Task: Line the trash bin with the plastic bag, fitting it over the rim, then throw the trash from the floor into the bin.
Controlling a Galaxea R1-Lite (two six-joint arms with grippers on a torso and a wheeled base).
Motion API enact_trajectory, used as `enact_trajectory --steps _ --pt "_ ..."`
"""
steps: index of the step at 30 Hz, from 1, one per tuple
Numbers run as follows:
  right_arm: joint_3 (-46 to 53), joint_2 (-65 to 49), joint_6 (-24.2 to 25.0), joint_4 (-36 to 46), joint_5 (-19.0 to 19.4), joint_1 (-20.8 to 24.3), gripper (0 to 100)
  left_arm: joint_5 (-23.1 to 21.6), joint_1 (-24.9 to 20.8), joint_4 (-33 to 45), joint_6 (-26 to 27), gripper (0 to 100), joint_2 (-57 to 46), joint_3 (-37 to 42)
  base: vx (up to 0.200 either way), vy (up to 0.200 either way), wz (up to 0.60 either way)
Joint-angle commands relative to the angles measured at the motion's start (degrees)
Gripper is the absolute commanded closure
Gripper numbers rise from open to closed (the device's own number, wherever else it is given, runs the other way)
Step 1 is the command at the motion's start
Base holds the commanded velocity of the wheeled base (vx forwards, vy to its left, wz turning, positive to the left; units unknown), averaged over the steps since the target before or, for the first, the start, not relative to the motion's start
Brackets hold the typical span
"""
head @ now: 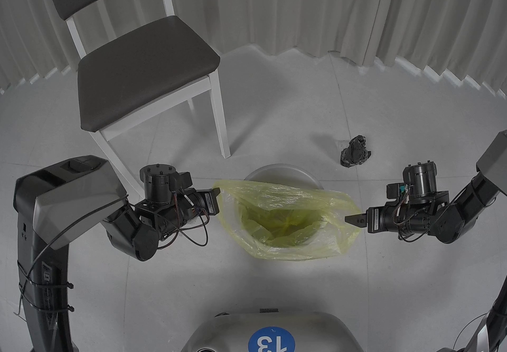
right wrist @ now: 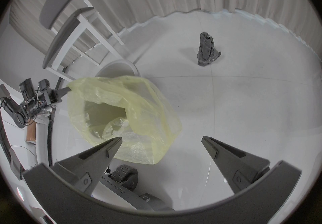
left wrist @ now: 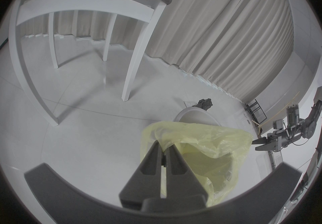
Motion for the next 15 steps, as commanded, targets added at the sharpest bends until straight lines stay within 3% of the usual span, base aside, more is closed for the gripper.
enact_trajectory --steps 1,7,15 --pt "0.57 -4.21 1.68 -2.64 -2.34 3.55 0 0.33 -0.15 -0.06 -0.6 100 0.72 -1.08 0.0 0.0 0.0" --pt "-3.21 -5.0 1.33 -5.1 -2.87 6.8 0 1.56 -0.59 -1.03 -1.83 100 2.91 -2.67 0.0 0.0 0.0" --pt "-21.75 -3.6 -6.14 15.9 -2.6 12.69 0 1.74 -0.59 -2.35 -2.54 100 3.27 -2.4 0.0 0.0 0.0"
